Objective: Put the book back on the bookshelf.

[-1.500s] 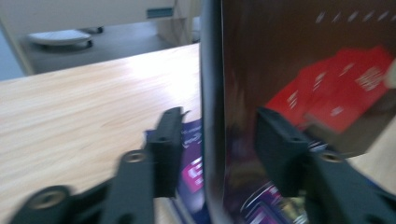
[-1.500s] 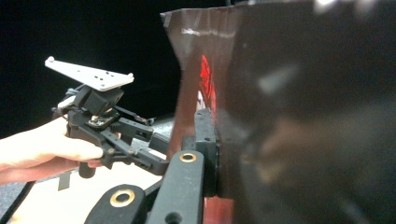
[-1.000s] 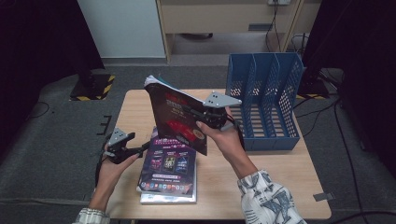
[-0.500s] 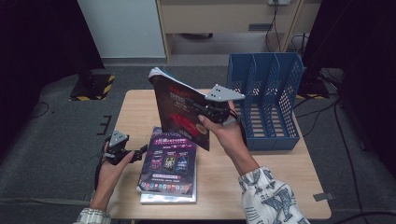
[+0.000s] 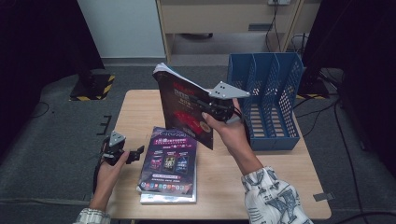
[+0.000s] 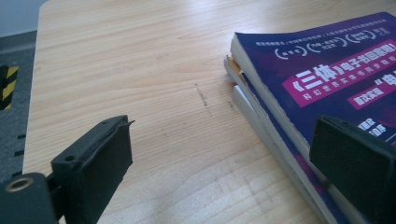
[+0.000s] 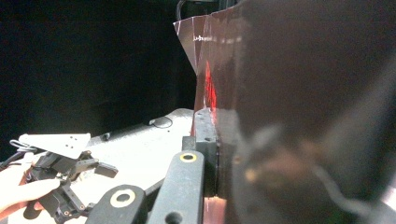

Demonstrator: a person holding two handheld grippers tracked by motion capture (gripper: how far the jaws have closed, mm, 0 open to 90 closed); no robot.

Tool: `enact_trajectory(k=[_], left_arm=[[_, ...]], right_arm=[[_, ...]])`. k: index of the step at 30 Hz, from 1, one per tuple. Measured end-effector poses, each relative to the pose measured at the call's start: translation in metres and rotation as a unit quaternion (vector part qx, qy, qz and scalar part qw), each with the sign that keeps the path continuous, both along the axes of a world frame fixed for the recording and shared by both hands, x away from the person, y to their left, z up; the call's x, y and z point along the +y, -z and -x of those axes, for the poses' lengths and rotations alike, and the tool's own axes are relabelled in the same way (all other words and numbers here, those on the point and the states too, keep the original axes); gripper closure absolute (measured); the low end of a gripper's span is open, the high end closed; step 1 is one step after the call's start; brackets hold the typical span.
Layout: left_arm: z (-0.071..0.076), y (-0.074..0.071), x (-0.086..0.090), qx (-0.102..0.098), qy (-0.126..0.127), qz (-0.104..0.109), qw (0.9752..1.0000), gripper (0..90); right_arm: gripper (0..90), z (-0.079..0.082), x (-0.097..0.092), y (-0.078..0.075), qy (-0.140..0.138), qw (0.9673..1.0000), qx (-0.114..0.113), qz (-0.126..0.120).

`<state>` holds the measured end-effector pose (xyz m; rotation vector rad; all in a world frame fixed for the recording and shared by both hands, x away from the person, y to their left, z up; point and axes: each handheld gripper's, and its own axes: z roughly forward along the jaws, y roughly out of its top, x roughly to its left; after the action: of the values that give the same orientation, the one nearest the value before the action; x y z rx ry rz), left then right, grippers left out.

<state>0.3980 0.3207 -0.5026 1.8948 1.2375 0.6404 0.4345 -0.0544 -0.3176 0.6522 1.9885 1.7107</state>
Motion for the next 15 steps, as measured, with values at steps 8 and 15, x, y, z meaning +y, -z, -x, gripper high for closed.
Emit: enact_trajectory(k=[8,15], left_arm=[[-0.001,0.003,0.004,0.009,-0.007,-0.008,0.9999,5.7],[-0.001,0.005,0.004,0.015,-0.019,-0.015,0.9996,5.8]], right_arm=[[87.0,0.001,-0.004,-0.008,0.002,1.0000,-0.004,-0.009],[87.0,0.010,-0.010,-0.012,0.003,0.9999,-0.008,-0.012]])
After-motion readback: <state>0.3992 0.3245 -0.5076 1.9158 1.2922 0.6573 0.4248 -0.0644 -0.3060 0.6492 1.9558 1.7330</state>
